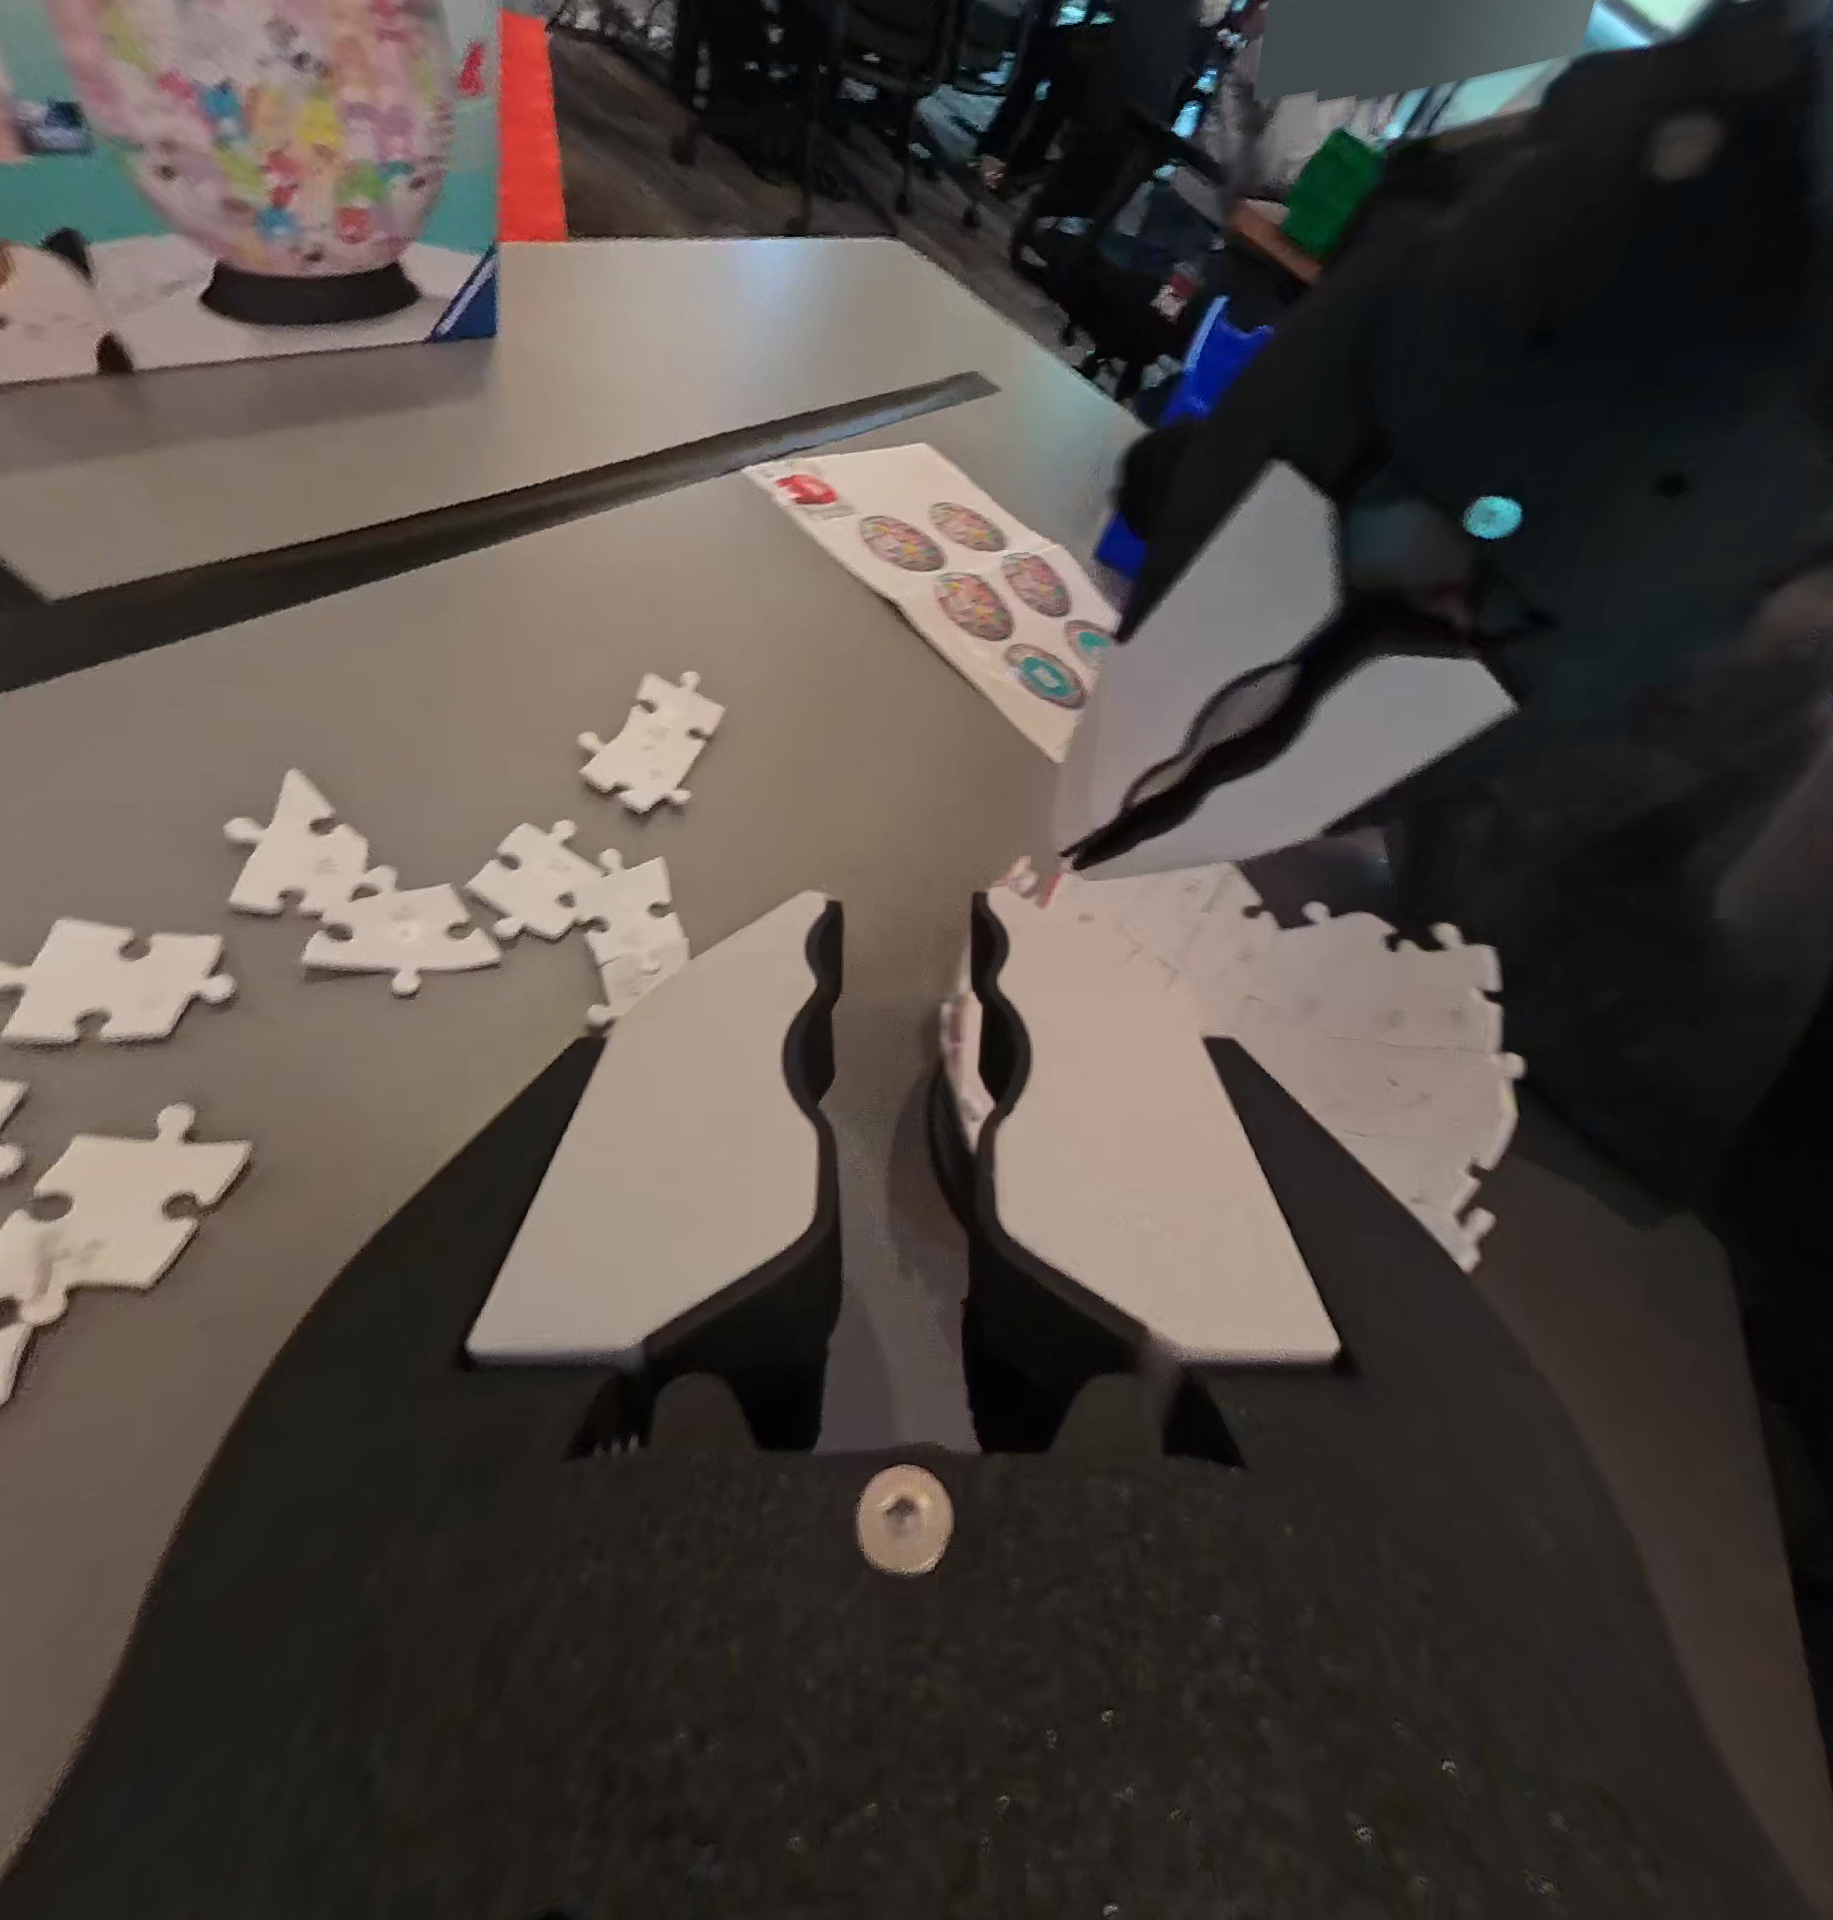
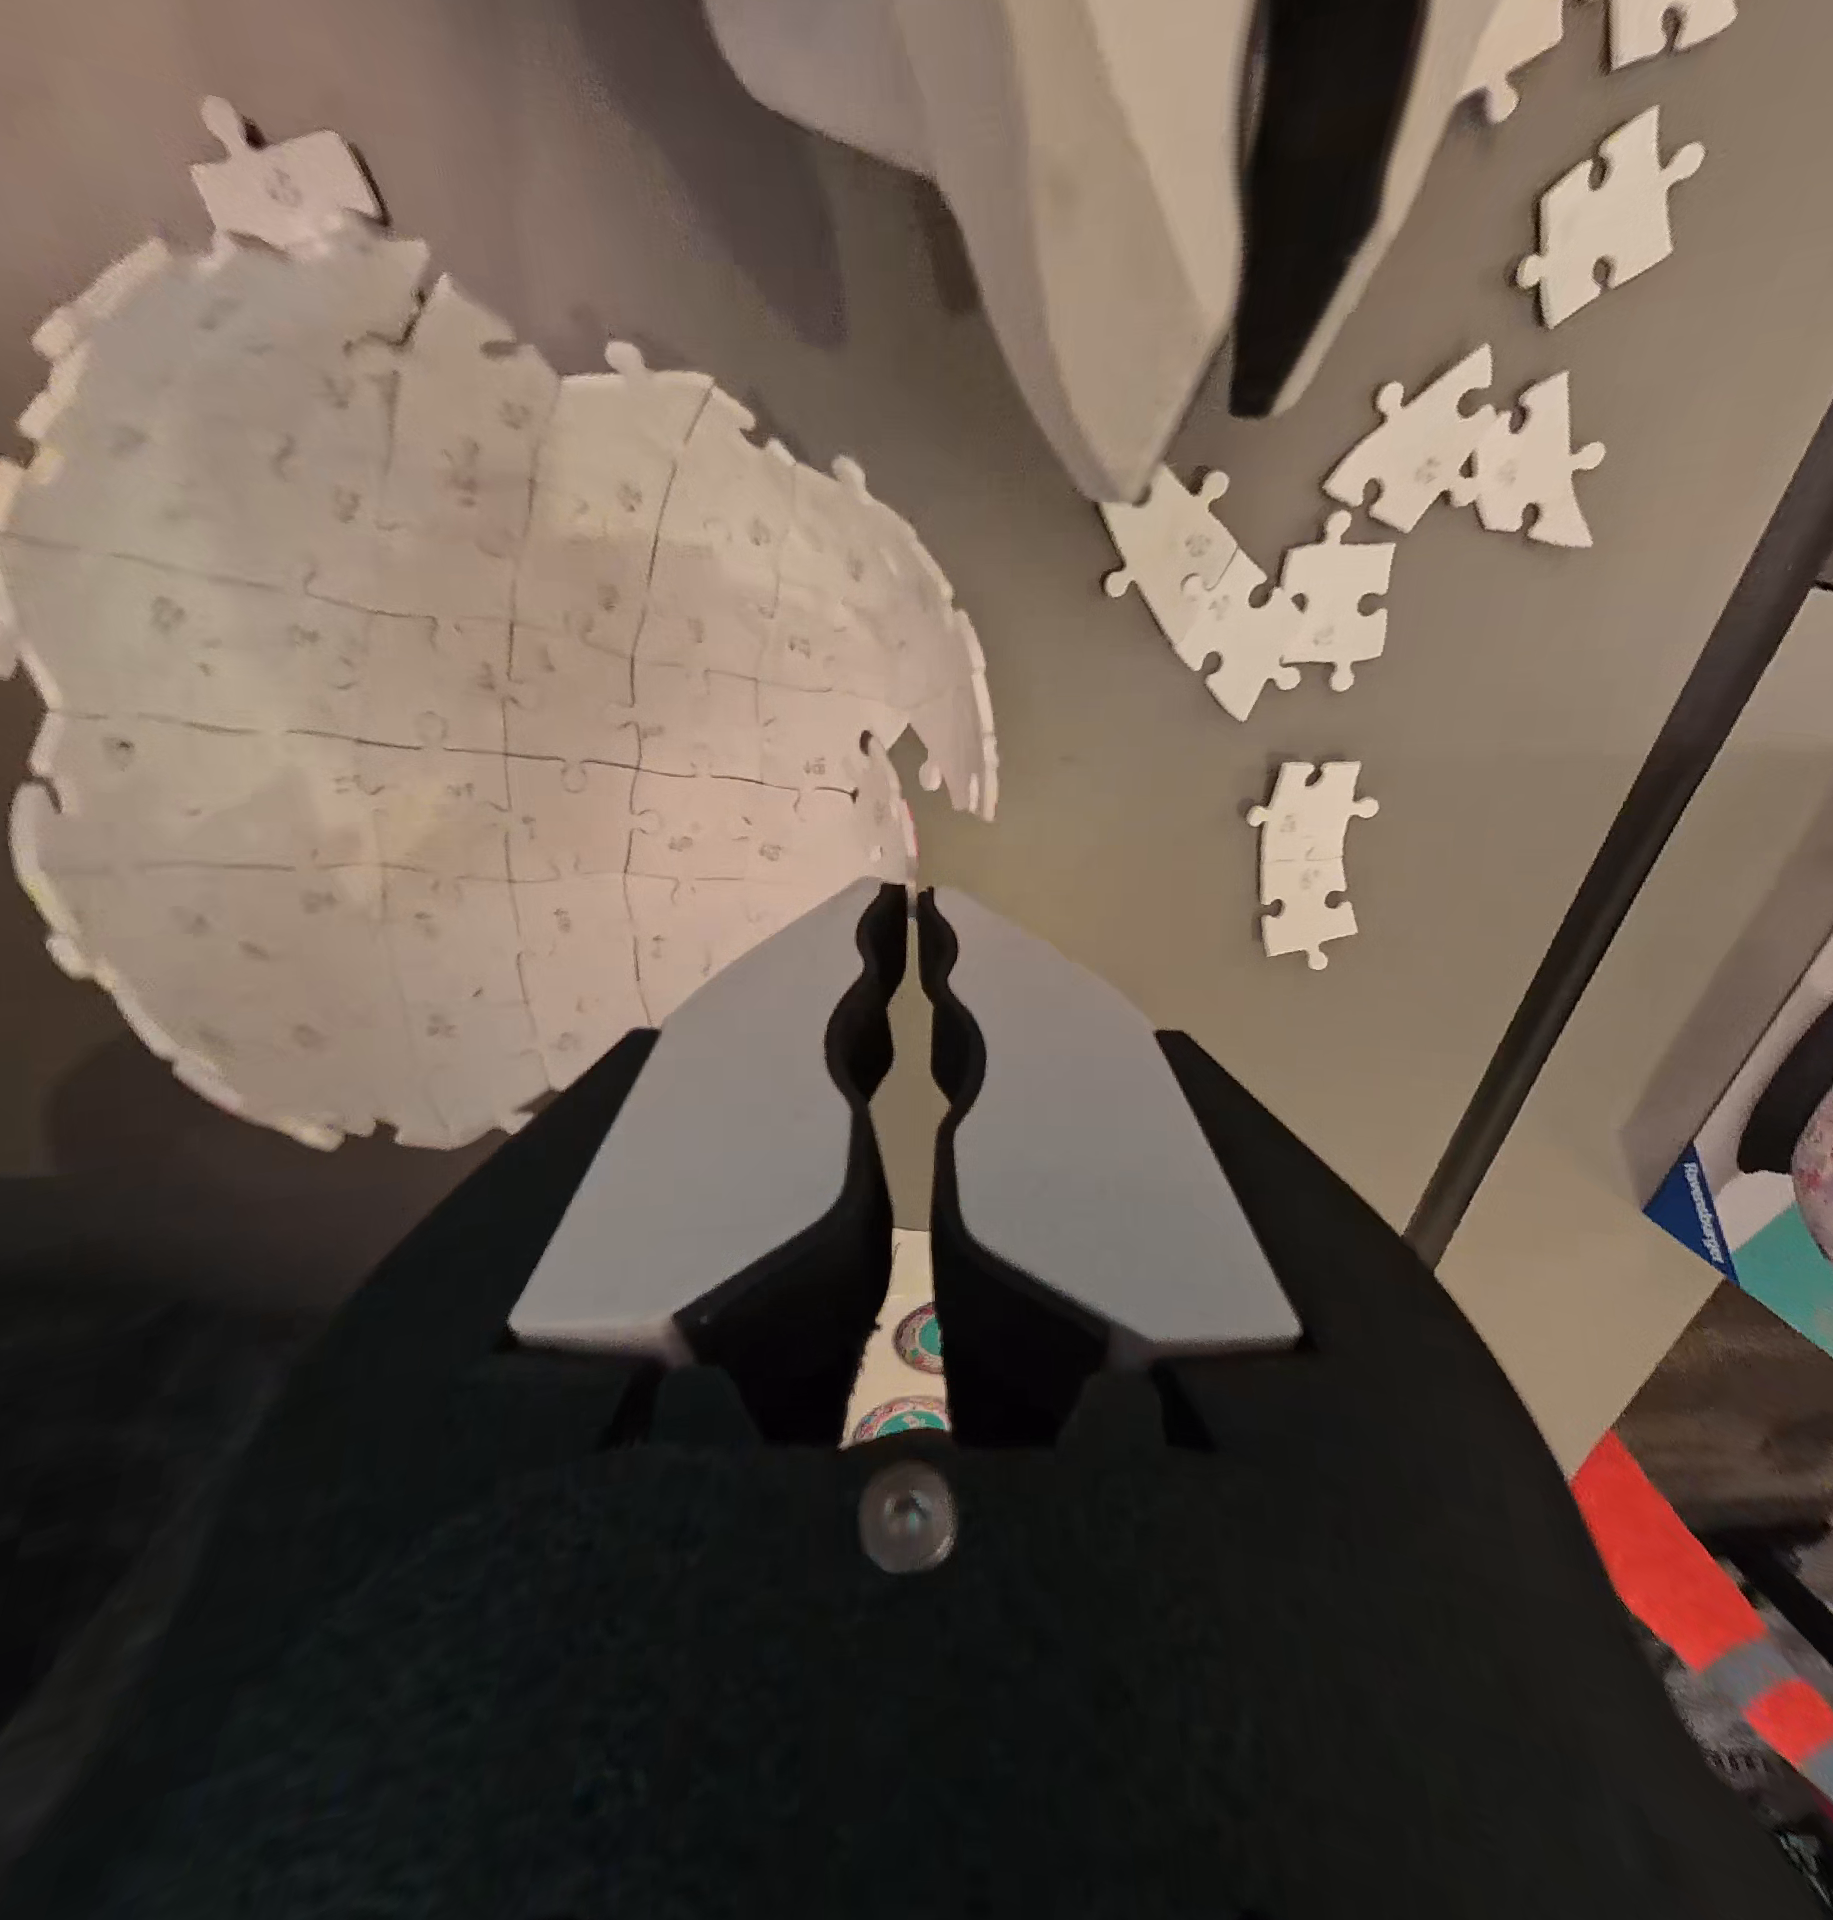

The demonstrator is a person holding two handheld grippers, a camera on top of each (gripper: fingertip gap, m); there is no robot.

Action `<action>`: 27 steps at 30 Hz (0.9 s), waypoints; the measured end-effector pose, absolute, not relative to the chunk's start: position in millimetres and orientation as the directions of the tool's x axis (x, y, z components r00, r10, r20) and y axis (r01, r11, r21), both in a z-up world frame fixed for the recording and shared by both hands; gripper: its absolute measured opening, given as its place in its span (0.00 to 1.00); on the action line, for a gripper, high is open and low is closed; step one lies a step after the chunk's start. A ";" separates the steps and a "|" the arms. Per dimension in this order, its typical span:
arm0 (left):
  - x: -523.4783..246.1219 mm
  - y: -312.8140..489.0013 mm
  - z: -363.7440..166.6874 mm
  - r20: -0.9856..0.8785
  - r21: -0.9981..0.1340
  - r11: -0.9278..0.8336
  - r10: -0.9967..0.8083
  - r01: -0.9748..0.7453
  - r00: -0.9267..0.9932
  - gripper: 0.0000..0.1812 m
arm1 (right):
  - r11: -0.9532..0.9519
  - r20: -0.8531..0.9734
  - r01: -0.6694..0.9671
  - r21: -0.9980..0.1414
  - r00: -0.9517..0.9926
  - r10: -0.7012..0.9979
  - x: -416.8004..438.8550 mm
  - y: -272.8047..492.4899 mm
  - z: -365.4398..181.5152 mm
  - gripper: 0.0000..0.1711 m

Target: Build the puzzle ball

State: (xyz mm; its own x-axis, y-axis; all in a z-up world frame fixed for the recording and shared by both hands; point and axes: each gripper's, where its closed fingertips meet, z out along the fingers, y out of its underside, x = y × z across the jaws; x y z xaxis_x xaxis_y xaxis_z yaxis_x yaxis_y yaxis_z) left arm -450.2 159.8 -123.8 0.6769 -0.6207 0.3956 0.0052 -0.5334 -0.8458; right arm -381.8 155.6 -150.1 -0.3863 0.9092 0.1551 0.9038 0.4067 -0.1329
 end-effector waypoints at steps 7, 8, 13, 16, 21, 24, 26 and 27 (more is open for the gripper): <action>-448.1 191.8 -181.4 0.416 -0.751 -0.651 -0.597 -0.111 0.686 0.00 | 0.330 0.202 0.943 -0.042 -0.315 0.927 -382.0 154.0 -161.6 0.01; -442.4 193.1 -184.3 0.419 -0.747 -0.651 -0.620 -0.137 0.663 0.00 | 0.317 0.198 0.947 -0.049 -0.302 0.933 -382.9 153.2 -161.5 0.01; -419.0 182.2 -200.6 0.343 -0.710 -0.610 -0.735 -0.351 0.585 0.00 | 0.277 0.192 0.960 -0.050 -0.263 0.945 -381.6 154.6 -163.2 0.01; -413.0 175.9 -209.1 0.342 -0.679 -0.610 -0.756 -0.409 0.559 0.00 | 0.272 0.192 0.961 -0.052 -0.258 0.947 -381.6 155.0 -163.8 0.01; -406.4 170.9 -207.2 0.383 -0.666 -0.608 -0.776 -0.432 0.502 0.00 | 0.269 0.205 0.962 -0.047 -0.254 0.945 -383.1 156.9 -164.6 0.01; -402.7 166.5 -207.5 0.410 -0.654 -0.612 -0.781 -0.445 0.472 0.00 | 0.276 0.209 0.960 -0.043 -0.262 0.942 -383.6 157.1 -165.9 0.01; -402.1 165.2 -208.5 0.420 -0.647 -0.616 -0.780 -0.450 0.464 0.00 | 0.275 0.208 0.961 -0.041 -0.261 0.943 -383.8 157.7 -166.8 0.02; -402.1 165.2 -208.6 0.426 -0.644 -0.619 -0.778 -0.449 0.462 0.00 | 0.278 0.209 0.960 -0.043 -0.263 0.942 -384.3 157.8 -167.0 0.02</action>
State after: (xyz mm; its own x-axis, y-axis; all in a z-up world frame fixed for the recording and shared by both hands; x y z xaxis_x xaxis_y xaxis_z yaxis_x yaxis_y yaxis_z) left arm -402.1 165.2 -208.6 0.4620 -0.7779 0.4259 -0.4486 -0.6193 -0.6444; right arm -384.3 157.8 -167.0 -0.2631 0.9418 0.2091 0.9597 0.2777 -0.0433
